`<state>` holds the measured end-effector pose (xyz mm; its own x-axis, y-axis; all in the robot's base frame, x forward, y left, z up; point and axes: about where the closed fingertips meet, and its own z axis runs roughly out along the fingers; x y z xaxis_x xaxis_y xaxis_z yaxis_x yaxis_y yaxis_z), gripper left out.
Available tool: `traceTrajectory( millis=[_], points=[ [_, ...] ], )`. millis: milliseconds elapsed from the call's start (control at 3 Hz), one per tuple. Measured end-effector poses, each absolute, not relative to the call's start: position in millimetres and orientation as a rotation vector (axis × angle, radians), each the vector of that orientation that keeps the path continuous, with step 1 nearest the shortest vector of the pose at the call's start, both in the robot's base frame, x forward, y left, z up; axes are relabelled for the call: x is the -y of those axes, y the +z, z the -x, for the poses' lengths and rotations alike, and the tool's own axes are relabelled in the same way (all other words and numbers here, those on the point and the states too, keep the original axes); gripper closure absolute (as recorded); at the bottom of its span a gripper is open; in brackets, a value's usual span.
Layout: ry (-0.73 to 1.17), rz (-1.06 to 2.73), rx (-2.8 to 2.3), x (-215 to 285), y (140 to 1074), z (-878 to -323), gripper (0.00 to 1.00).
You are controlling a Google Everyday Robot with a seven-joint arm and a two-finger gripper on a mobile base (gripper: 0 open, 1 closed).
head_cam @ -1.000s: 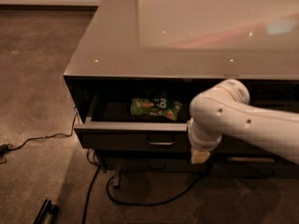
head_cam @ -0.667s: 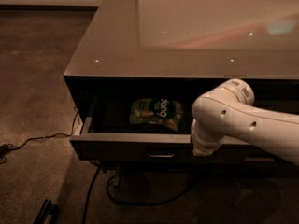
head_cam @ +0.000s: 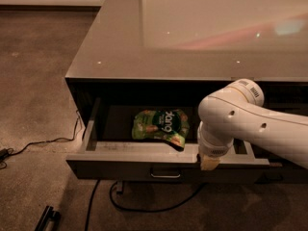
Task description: Open top drawer
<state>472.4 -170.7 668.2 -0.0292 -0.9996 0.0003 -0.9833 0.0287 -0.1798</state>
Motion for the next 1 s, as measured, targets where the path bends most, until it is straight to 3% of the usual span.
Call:
traceTrajectory(
  millis=[1000],
  points=[
    [-0.196,2.097,-2.159,170.7,668.2,-472.4,0.19]
  ],
)
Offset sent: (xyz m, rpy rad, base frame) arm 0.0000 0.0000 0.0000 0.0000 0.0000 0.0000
